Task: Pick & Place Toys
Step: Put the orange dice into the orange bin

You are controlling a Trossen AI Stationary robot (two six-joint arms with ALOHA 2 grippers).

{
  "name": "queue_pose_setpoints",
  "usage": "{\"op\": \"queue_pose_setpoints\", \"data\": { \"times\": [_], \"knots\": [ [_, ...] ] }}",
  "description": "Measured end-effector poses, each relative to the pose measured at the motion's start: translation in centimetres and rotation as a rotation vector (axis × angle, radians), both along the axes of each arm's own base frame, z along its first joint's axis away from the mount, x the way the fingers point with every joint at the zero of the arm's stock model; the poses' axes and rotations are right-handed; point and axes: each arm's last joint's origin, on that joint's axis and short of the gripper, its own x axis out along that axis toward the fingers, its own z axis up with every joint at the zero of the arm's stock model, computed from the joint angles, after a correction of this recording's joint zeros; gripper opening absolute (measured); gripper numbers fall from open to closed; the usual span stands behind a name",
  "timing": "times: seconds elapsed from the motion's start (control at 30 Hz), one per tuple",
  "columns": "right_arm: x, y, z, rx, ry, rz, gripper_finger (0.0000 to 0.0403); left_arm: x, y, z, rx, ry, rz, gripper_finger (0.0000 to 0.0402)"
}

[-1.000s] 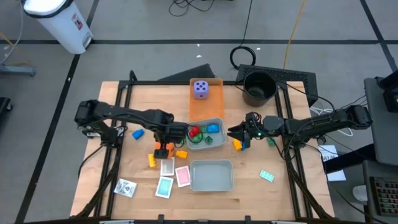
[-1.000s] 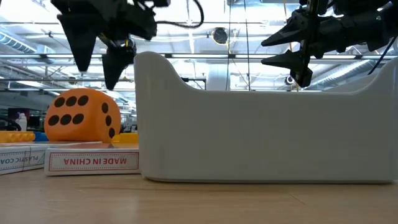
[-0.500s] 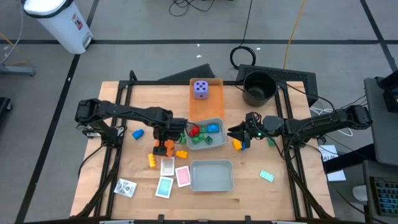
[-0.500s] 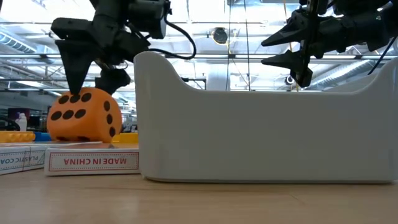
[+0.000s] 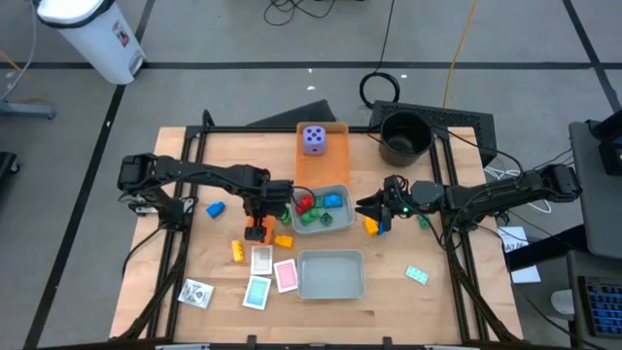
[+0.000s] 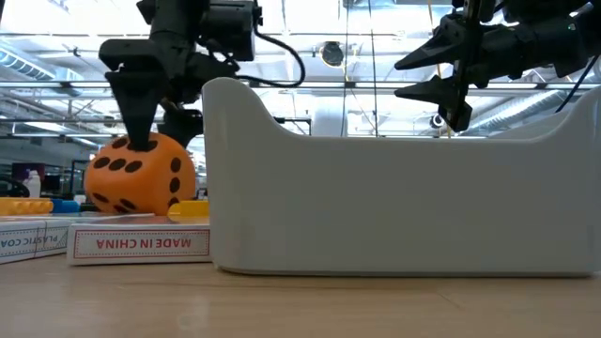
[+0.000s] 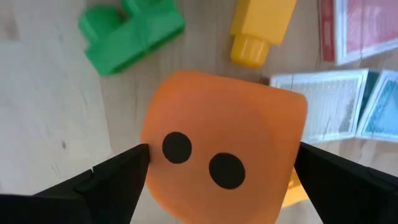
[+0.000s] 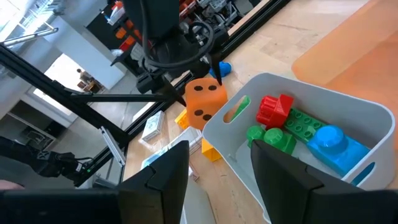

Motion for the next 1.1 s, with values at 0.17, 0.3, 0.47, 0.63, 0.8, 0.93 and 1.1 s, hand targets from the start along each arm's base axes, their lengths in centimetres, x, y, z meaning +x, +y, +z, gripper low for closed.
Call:
{"op": "queue_pose_setpoints", "data": {
  "times": [0.17,0.3,0.47,0.63,0.8,0.93,1.1],
  "knots": [
    [0.0,0.0,0.0,0.0,0.0,0.0,0.0166,-0.6,0.3,-1.0,-0.019,0.019,0.014,0.0397],
    [0.0,0.0,0.0,-0.003,0.001,0.001,0.0166,-0.4,0.4,-1.3,-0.05,-0.003,0.018,0.0397],
    [0.0,0.0,0.0,-0.003,0.001,0.0,0.0166,0.2,0.0,-1.3,-0.083,-0.067,0.006,0.0397],
    [0.0,0.0,0.0,-0.002,0.001,0.0,0.0166,0.4,-0.2,-1.3,-0.109,-0.078,0.022,0.0397],
    [0.0,0.0,0.0,-0.003,0.001,0.0,0.0166,0.2,-0.2,-1.2,-0.114,-0.057,0.073,0.0397],
    [0.0,0.0,0.0,-0.003,0.001,0.0,0.0166,0.3,-0.2,-0.9,-0.104,-0.038,0.144,0.0397],
    [0.0,0.0,0.0,-0.003,0.001,0.001,0.0166,0.7,0.2,-0.2,-0.106,-0.035,0.189,0.0397]
  ]
}}
